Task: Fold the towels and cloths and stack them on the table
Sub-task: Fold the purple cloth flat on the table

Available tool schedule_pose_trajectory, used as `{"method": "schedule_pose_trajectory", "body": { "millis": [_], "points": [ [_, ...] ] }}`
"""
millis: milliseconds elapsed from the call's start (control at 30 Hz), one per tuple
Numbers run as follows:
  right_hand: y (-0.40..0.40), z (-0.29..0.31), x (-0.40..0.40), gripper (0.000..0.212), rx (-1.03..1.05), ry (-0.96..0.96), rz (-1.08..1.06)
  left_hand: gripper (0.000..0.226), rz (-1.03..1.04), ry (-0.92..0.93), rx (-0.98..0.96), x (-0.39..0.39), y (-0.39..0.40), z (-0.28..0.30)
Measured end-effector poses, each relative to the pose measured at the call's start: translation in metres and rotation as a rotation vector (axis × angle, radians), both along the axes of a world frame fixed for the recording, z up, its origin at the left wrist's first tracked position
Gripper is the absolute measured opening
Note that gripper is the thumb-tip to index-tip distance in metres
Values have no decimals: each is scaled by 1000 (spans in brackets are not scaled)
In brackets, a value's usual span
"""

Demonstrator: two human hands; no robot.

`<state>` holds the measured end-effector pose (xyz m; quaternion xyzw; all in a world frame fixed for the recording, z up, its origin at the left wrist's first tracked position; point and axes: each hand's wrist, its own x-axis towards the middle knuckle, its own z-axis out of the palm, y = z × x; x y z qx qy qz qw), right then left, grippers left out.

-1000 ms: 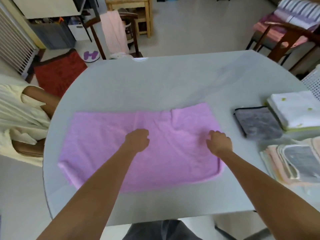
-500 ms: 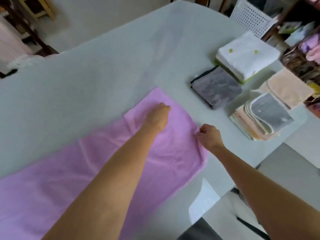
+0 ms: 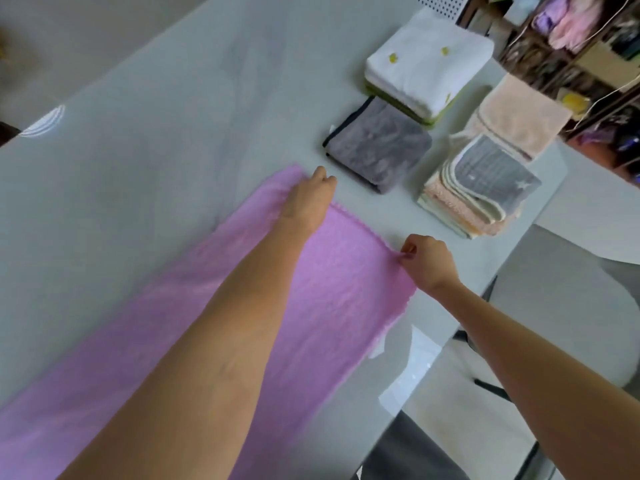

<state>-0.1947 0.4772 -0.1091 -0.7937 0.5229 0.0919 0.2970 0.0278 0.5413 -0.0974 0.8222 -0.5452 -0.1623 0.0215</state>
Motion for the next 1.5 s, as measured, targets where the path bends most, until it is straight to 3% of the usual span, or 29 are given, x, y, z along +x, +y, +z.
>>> {"method": "schedule_pose_trajectory", "body": {
  "millis": [100, 233, 300, 400, 533, 667, 967, 1167, 1300, 1433, 1500],
  "points": [
    [-9, 5, -17, 13, -93, -19, -56, 25, -32, 113, -137, -15, -16, 2],
    [-12, 8, -39, 8, -87, 26, -16, 24, -46, 107, -32, -27, -12, -4],
    [-13, 11, -41, 7, -69, -21, -16, 27, -53, 66, 1, -25, -7, -2],
    [-9, 20, -38, 8, -33, -139, -2, 15, -84, 62, -36, -23, -3, 18],
    [2, 43, -26, 20, 163, -321, 39, 10, -157, 6, -45, -18, 15, 52],
    [23, 69, -13, 13, 413, -435, 125, 12, -104, -46, -7, -11, 61, 82],
    [118, 105, 37, 41, 752, -496, 486, 11, 330, -93, -1, 12, 230, 117],
    [215, 111, 70, 31, 798, -423, 678, 22, 675, -123, -92, 17, 342, 108],
    [284, 105, 82, 22, 778, -370, 701, 24, 778, -110, -209, 24, 412, 91],
    [379, 87, 77, 12, 798, -377, 567, 26, 735, -50, -308, 26, 464, 82],
    [424, 79, 81, 17, 843, -390, 494, 24, 764, -49, -362, 31, 488, 83]
  ]
}}
